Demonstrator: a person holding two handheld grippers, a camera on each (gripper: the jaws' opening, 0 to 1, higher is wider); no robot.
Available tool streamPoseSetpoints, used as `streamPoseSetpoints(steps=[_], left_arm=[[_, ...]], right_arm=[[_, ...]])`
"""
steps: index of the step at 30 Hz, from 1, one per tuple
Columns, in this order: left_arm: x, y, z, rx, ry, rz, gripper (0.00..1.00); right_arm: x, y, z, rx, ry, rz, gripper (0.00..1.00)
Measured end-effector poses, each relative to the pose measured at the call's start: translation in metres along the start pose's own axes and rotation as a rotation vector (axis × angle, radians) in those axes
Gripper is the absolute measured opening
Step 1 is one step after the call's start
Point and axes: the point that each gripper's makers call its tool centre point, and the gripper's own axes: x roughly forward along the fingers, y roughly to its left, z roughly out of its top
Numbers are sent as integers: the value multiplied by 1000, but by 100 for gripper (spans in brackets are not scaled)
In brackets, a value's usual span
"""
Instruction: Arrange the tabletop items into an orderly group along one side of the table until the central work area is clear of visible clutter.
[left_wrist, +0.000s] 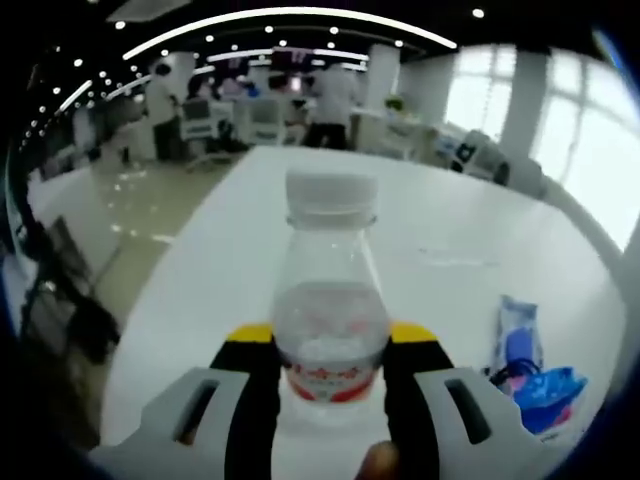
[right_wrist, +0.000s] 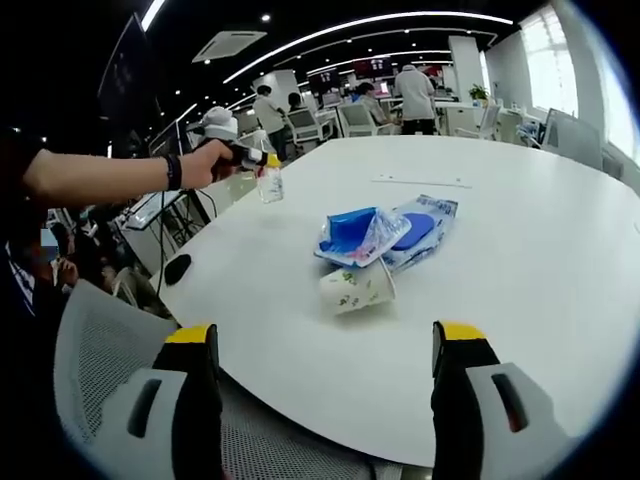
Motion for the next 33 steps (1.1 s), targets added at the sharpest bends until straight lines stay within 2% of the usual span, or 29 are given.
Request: streamPoseSetpoints(steps=[2,6,8,15,19,20,21,29,33], left_arm=[[2,4,-1,6,-20,18,36],[8,5,-13,17,-36,16,36],[11,6,-21,33,-20,21,37],[13,8,-29,43,-53,15,37],[17,11,-40,65,-37,23,37],[17,12,-31,80,-91,26,37],[14,11,-38,74,-44,25,37],[3,6,-41,91,-56,27,36],[4,8,-41,81,-61,28,36]], right_arm=[[1,1,-1,-7,8,3,87],[3,3,-6,-12,33,9,87],[4,3,-8,-15,48,10,86],[5,3,-11,-18,59,14,86],[6,4,-12,-23,68,18,85],[6,4,-14,-28,73,17,85],[6,5,-13,-30,72,18,85],[5,6,-14,-30,77,17,85],[5,6,-14,-30,76,18,85]])
